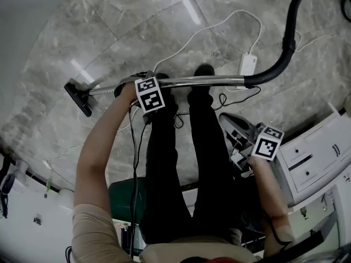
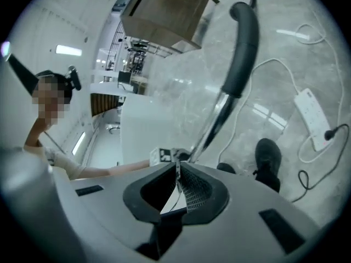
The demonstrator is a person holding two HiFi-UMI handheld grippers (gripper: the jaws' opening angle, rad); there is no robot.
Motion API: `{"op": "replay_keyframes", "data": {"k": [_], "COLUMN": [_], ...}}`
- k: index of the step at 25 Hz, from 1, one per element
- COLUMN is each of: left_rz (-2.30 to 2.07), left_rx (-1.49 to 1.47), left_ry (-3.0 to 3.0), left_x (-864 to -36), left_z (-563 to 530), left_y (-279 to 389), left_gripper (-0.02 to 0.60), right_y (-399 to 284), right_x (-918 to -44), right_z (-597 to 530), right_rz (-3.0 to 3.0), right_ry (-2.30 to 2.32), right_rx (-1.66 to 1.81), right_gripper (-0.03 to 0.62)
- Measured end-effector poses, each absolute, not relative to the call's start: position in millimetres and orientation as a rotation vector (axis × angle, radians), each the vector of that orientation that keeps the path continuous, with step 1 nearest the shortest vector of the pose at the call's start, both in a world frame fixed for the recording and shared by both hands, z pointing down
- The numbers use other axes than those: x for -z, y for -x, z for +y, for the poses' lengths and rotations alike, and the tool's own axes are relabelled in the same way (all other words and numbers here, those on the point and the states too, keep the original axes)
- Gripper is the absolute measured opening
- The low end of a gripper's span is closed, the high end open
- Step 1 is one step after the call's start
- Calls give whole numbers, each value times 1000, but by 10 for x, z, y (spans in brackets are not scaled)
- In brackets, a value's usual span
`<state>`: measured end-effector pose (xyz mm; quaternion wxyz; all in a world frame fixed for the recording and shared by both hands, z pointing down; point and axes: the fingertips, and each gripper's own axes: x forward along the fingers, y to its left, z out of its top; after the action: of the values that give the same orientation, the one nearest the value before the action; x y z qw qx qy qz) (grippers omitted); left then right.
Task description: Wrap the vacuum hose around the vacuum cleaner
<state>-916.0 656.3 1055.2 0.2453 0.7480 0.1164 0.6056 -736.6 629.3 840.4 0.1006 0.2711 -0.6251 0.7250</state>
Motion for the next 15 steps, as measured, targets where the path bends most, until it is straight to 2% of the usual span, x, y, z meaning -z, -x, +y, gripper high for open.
{"op": "replay_keyframes", "data": {"k": [2, 5, 6, 7, 8, 11, 15], "left_rz": [305, 291, 289, 289, 288, 293, 265], "left_rx": [-1617, -1585, -1581, -1582, -1587, -1607, -1620], "left_ry": [-2068, -2090, -2093, -2095, -2098, -2125, -2134], "left_x": [-10405, -10239, -10193, -10150, -10107, -9950, -9716], "left_z": [6608, 6693, 6727, 6757, 6781, 6823, 6800], "left_y": [9075, 8990, 8968, 8948, 8928, 8819, 8706], "left_gripper": [161, 160, 160, 158, 158, 156, 158], "right_y": [7233, 7266, 7298, 7324, 7340, 7292, 7251], "right_x": [-8601, -8597, -8581, -8587, -8606, -8655, -8467], "right_z": [6202, 6086, 6043, 5988, 5907, 5488, 5011], "right_rz": [-1803, -1852, -1883, -1914, -1945, -2049, -2196], "right_ry": [-861, -825, -814, -815, -837, -1033, -1154], "right_rx": [-2158, -2245, -2249, -2233, -2217, -2212, -2439], "right_gripper": [7, 274, 348, 381, 400, 403, 397]}}
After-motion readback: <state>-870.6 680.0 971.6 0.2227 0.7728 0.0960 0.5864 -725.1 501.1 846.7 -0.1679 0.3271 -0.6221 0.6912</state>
